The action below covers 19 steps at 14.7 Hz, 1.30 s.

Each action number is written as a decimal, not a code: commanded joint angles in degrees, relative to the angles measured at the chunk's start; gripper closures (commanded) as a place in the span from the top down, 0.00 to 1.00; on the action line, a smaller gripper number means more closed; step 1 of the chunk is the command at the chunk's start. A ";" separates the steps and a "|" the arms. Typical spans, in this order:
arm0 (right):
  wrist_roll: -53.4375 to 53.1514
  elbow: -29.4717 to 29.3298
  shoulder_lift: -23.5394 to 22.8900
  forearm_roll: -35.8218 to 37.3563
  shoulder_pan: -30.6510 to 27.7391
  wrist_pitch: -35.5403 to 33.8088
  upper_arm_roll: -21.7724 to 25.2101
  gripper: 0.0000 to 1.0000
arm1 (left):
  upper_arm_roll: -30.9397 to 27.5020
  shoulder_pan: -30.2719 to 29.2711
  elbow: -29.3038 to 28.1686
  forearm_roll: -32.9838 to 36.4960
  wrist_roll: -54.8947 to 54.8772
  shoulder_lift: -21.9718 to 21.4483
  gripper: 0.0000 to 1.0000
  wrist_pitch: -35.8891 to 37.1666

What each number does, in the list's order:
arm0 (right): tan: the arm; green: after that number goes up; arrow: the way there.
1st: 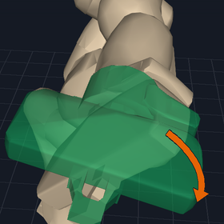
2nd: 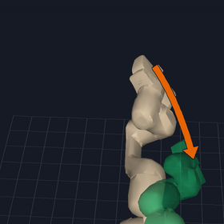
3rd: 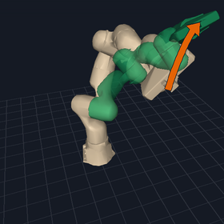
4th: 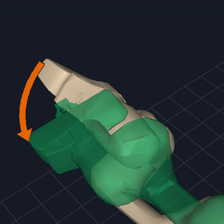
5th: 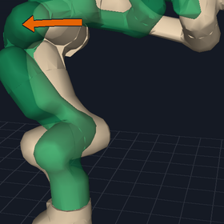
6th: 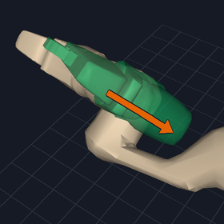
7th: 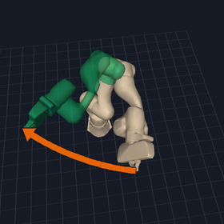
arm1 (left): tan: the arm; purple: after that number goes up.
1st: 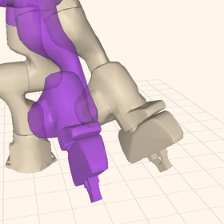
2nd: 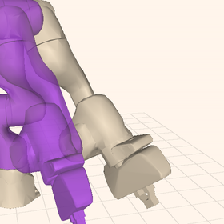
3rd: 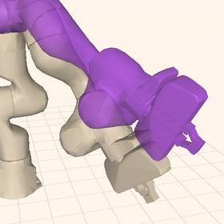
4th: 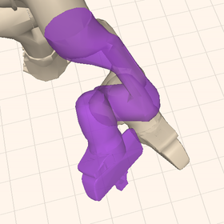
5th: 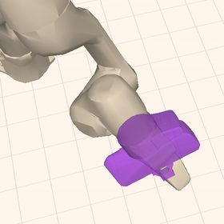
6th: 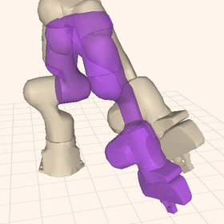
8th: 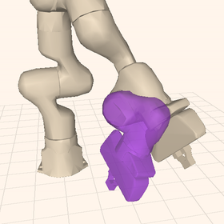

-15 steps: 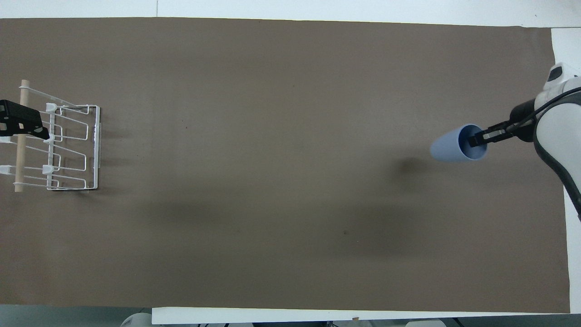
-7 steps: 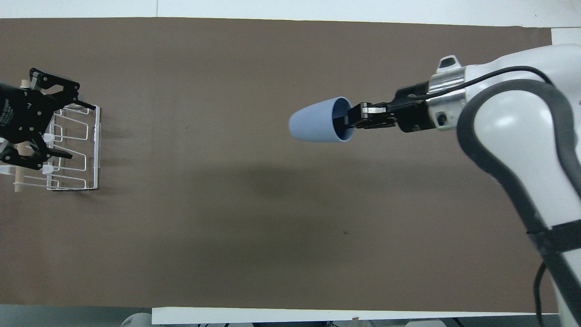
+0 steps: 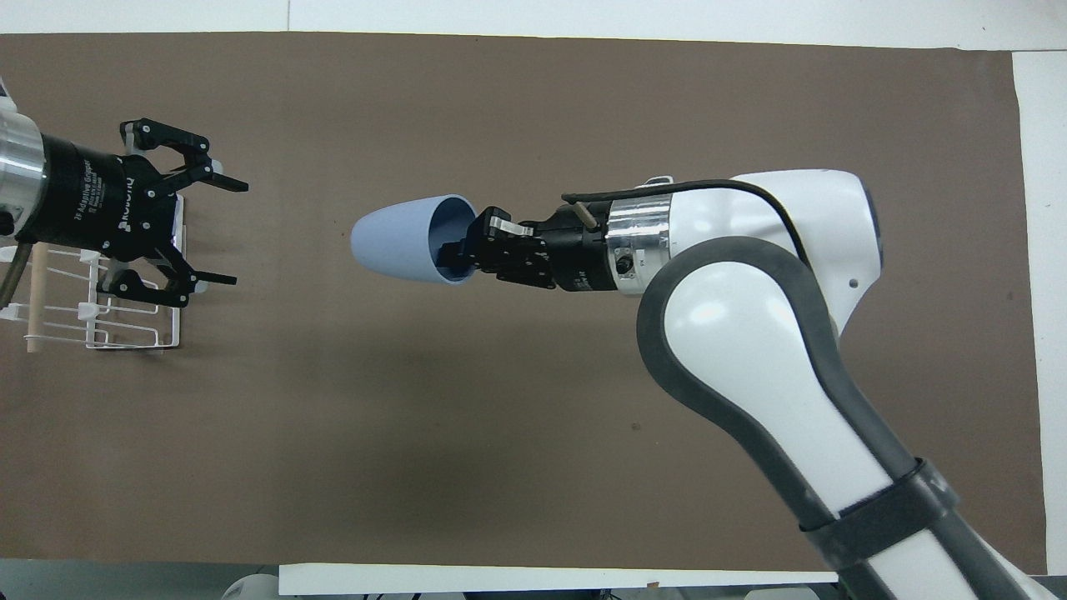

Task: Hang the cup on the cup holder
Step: 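Lift the cup with the right gripper while the left gripper approaches, then grasp the cup's base with the left gripper from the right gripper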

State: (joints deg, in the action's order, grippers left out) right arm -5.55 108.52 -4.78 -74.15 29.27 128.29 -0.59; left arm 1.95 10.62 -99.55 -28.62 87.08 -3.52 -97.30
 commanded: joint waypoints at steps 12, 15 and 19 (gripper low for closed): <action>-0.95 2.31 1.00 -10.75 1.76 0.65 0.24 0.00 | -0.63 10.30 -3.02 -2.49 6.96 -0.87 1.00 -7.90; -0.95 2.31 1.00 -10.75 1.67 0.65 0.24 0.00 | -0.63 11.26 -2.93 -2.49 8.27 -0.87 0.94 -8.34; -1.04 2.22 1.00 -10.75 1.49 0.56 0.24 0.00 | -0.55 11.80 -3.54 -2.05 9.51 -0.96 0.00 -8.25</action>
State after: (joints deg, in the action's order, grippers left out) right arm -5.95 110.26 -4.65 -83.97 31.10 128.72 -0.32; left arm 1.93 21.17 -101.22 -30.42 95.75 -3.51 -104.86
